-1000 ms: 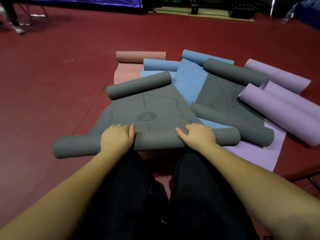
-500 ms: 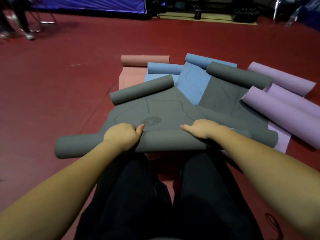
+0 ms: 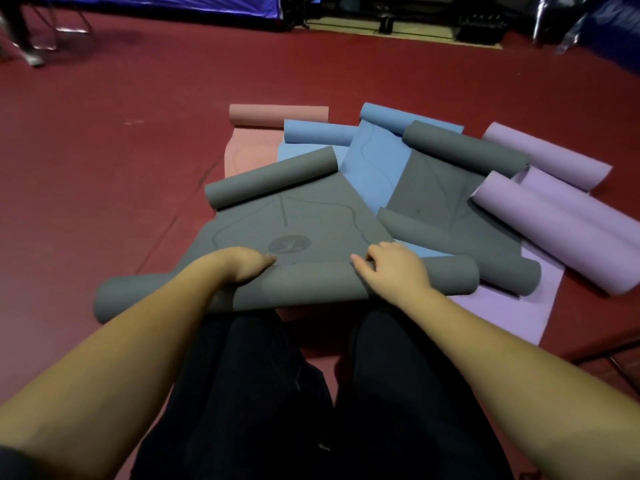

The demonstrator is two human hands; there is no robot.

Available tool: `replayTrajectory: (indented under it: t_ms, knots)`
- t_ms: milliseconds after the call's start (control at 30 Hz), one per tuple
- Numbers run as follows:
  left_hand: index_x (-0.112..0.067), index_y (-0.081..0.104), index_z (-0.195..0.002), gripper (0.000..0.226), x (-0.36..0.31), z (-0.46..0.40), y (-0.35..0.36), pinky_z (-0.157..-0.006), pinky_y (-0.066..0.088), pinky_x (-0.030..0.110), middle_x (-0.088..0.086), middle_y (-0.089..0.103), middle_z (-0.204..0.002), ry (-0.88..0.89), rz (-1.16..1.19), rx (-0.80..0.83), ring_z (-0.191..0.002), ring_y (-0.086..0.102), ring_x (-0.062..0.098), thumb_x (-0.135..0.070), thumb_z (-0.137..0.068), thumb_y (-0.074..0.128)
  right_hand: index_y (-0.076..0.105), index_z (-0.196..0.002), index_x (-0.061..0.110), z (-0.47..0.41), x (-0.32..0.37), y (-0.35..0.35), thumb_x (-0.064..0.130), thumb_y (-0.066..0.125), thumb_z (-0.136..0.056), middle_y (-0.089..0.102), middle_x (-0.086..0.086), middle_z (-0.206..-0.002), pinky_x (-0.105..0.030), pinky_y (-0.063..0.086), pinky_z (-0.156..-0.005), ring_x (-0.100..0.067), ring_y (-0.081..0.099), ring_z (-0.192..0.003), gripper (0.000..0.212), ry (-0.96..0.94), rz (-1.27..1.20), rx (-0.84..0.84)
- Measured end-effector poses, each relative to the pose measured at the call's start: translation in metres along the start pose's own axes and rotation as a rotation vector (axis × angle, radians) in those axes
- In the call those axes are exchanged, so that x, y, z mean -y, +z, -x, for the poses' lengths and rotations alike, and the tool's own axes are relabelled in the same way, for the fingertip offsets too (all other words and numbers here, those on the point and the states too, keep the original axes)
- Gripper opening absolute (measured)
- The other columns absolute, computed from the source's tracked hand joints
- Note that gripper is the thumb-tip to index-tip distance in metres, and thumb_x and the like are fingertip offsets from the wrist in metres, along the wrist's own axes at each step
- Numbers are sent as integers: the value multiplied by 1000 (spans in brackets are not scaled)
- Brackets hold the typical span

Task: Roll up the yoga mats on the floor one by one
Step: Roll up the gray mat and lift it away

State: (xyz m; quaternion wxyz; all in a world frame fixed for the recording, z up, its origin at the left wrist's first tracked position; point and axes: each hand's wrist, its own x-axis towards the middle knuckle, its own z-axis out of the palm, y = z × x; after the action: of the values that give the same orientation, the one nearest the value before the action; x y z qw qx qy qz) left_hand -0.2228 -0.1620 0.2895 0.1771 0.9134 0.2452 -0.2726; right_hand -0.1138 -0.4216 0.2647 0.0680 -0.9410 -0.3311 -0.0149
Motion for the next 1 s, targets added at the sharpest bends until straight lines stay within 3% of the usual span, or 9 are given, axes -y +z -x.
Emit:
replayTrajectory:
  t_ms: [67, 167, 233, 433, 533, 633, 800, 1000]
  knots:
    - [-5, 48, -143, 56, 3, -9, -1, -113, 27, 34, 14, 38, -155, 8, 72, 36, -141, 38, 29, -44, -106, 33, 60, -93, 15, 9, 2, 6, 65, 35, -93, 66, -7, -98, -37, 42, -76, -30, 57, -100, 56, -14, 33, -12]
    - [-7, 49, -142, 56, 7, -21, 1, -112, 28, 35, 11, 40, -154, -7, 140, 65, -138, 40, 28, -46, -104, 37, 58, -85, 14, 14, 5, 12, 69, 25, -87, 66, -9, -89, -39, 43, -77, -32, 59, -91, 64, -28, 64, -20]
    - [-8, 50, -142, 58, 10, -25, 2, -111, 30, 36, 13, 42, -152, -3, 78, 27, -137, 42, 30, -49, -104, 34, 60, -83, 13, 9, 6, 14, 67, 29, -89, 67, -10, -87, -39, 43, -76, -33, 60, -89, 63, -21, 64, -29]
    - [-13, 69, -96, 50, 17, -1, 19, -80, 48, 40, 14, 68, -110, 116, -37, -599, -100, 62, 35, -43, -104, 30, 63, -92, 13, -5, 11, 11, 62, 35, -96, 67, -11, -97, -37, 37, -75, -33, 60, -98, 56, -18, 121, 18]
    - [-11, 64, -75, 53, 18, 12, 43, -67, 49, 40, 13, 67, -86, 111, -63, -750, -81, 64, 37, -45, -100, 32, 56, -80, 17, -13, 10, 11, 65, 30, -96, 66, -9, -94, -36, 34, -70, -31, 60, -95, 56, 17, 77, 92]
    - [-15, 59, -73, 52, 24, 17, 69, -70, 43, 41, 9, 62, -77, 143, -187, -758, -75, 63, 35, -55, -94, 32, 58, -77, 18, -24, 10, 6, 68, 26, -94, 66, -8, -92, -35, 41, -69, -31, 61, -95, 62, 65, 37, 200]
    - [-17, 64, -84, 63, 19, 12, 47, -79, 40, 42, 6, 66, -91, 95, -225, -654, -89, 63, 32, -58, -97, 18, 71, -101, 15, -39, 12, -3, 68, 20, -95, 67, -12, -111, -36, 43, -78, -32, 61, -106, 74, 53, 67, 299]
    - [-18, 66, -87, 58, 15, 17, 32, -86, 40, 41, 8, 69, -103, 138, -184, -644, -97, 63, 33, -53, -102, 22, 64, -126, 11, -47, 11, -29, 67, 22, -95, 58, -15, -134, -38, 40, -86, -32, 54, -118, 76, 76, 44, 433]
